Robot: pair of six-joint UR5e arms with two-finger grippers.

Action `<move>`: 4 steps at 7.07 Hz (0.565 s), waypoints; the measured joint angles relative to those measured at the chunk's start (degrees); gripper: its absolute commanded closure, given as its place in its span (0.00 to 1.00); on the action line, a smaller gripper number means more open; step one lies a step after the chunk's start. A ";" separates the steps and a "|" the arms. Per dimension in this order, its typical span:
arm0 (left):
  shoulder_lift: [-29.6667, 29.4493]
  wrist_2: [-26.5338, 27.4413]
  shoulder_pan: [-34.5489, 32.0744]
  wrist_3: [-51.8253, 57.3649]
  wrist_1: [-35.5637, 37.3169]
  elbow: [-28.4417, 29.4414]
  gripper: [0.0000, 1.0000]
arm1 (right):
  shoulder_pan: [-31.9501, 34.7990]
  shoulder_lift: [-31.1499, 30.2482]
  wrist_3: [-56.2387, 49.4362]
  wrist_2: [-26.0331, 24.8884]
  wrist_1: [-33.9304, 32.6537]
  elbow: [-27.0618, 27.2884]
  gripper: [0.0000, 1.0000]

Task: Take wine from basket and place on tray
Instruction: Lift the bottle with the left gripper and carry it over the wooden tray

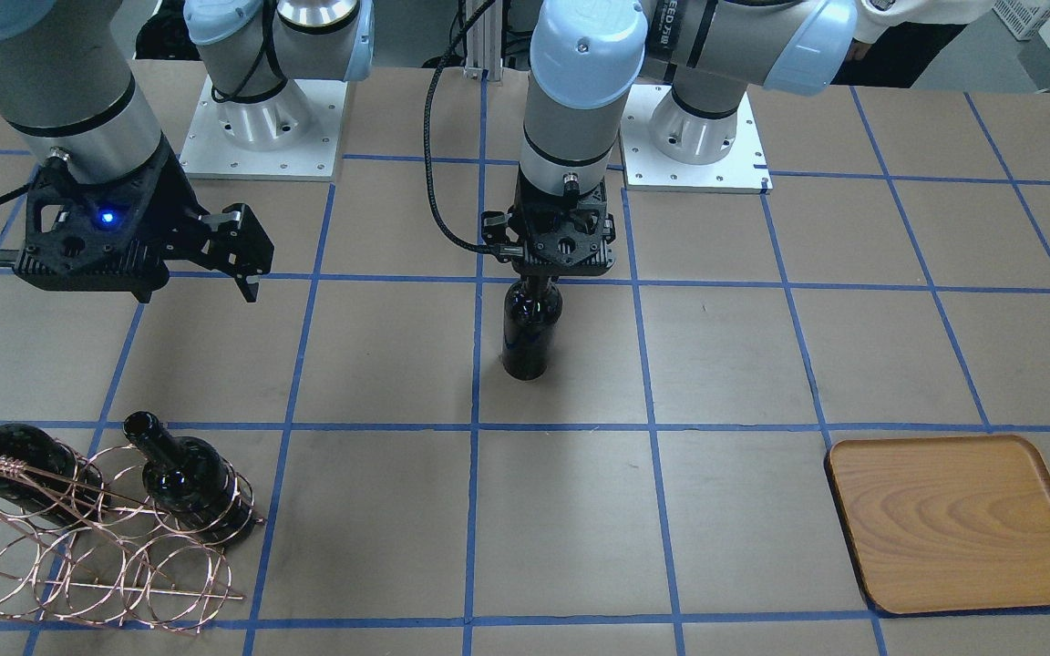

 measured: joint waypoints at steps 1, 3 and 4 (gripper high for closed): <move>0.28 0.06 0.19 0.99 0.14 0.27 0.92 | 0.00 0.00 0.00 0.00 -0.04 0.00 0.00; 1.75 0.58 2.13 7.12 -0.02 1.84 0.93 | 0.00 0.00 0.00 0.04 -0.09 0.00 0.00; 2.10 0.54 4.72 9.92 -0.99 3.75 0.95 | 0.00 0.00 0.00 0.04 -0.14 0.00 0.00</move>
